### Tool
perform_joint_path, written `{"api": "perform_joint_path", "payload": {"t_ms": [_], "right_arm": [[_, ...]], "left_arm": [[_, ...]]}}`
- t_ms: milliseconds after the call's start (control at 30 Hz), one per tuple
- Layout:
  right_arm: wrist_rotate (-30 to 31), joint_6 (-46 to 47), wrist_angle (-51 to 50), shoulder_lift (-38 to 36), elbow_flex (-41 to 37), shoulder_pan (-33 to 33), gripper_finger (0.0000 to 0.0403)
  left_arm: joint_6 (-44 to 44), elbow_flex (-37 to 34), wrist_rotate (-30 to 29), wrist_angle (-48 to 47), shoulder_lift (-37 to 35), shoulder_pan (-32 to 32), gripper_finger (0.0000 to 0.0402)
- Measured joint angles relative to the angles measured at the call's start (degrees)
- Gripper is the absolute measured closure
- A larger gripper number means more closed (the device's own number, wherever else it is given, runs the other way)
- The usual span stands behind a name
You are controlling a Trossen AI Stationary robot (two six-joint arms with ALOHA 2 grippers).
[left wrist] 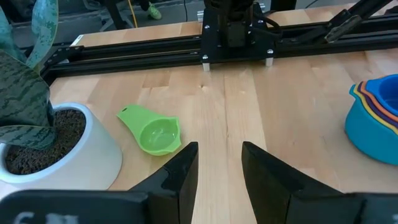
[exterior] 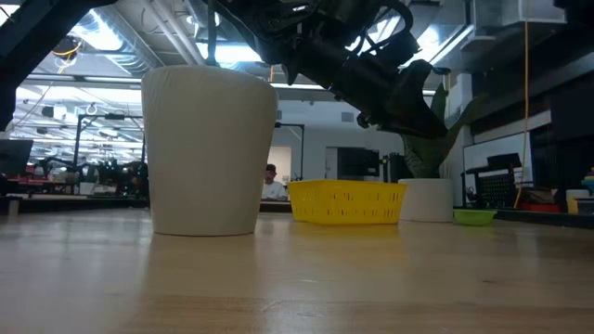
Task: Nest measuring cups in basket
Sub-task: Stack the red measuring cup on top of the blue measuring cup
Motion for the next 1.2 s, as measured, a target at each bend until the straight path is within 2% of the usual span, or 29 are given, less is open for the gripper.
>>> {"api": "perform_joint_path", "payload": {"t_ms": [267, 600, 1000, 1200], "right_arm": [[0.00, 6.98, 1.53, 5.46, -0.02, 2.57, 0.0394], [0.00, 10.59, 1.76, 8.33, -0.02, 2.64, 0.0392], [-0.05, 9.81, 2.75, 9.48, -0.02, 2.62, 0.0360], [-0.05, 9.60, 2.75, 9.48, -0.02, 2.62, 0.0329]], "left_arm": [[0.00, 0.00, 0.00, 0.01, 0.00, 0.00, 0.0285], [0.01, 0.00, 0.00, 0.01, 0.00, 0.00, 0.0285], [0.02, 0.00, 0.00, 0.01, 0.00, 0.02, 0.0285], [0.02, 0.00, 0.00, 0.00, 0.00, 0.02, 0.0285]]}}
